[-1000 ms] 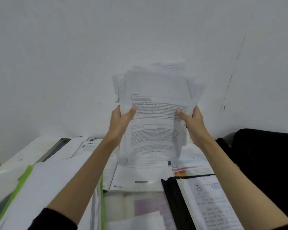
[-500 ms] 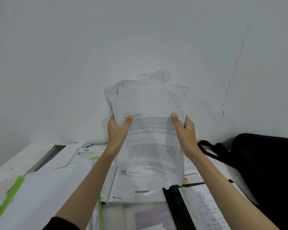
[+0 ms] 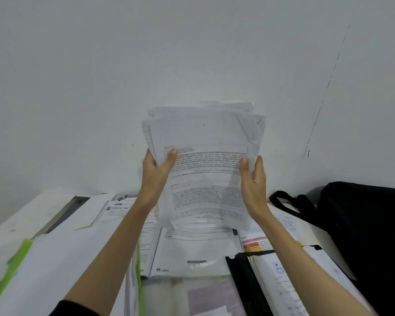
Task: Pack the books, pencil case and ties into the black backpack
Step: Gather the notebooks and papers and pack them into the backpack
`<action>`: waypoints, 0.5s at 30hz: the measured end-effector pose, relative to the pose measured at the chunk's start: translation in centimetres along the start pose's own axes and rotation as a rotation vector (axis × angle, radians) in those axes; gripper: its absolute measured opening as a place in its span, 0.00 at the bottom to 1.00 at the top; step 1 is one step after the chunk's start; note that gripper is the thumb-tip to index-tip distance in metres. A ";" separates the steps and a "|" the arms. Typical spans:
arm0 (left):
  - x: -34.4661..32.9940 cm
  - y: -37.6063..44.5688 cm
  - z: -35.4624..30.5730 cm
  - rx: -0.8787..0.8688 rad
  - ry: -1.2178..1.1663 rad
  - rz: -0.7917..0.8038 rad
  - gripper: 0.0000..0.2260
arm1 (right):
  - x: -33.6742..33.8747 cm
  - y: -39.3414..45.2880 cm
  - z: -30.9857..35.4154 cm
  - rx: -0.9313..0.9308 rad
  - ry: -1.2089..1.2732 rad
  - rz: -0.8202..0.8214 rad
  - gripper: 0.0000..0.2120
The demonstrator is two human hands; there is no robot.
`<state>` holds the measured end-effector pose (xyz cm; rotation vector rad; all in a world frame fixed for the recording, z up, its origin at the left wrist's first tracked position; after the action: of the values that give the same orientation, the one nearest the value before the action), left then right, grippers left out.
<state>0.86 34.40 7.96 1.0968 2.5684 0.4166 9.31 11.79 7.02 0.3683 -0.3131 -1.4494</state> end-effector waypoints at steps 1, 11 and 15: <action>0.2 -0.1 0.3 0.004 0.005 0.010 0.21 | 0.0 -0.1 -0.5 -0.009 -0.012 0.001 0.21; 0.2 -1.5 3.7 0.073 0.116 0.024 0.17 | 0.5 -0.3 -2.9 -0.014 -0.122 -0.051 0.11; -1.1 -1.6 0.3 -0.099 0.187 -0.049 0.19 | 0.1 -0.4 -0.2 0.098 -0.102 -0.106 0.08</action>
<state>0.67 32.54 7.26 1.0004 2.6954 0.6552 9.10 11.68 6.64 0.3960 -0.4533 -1.5635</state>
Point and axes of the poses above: each hand's wrist, its own y-axis towards the middle knuckle, its own x-axis out of the back of the hand, z = x × y, the point moved 9 cm from there along y, towards the middle knuckle, and after that the axes turned 5 degrees about -z, right-handed, at the moved point
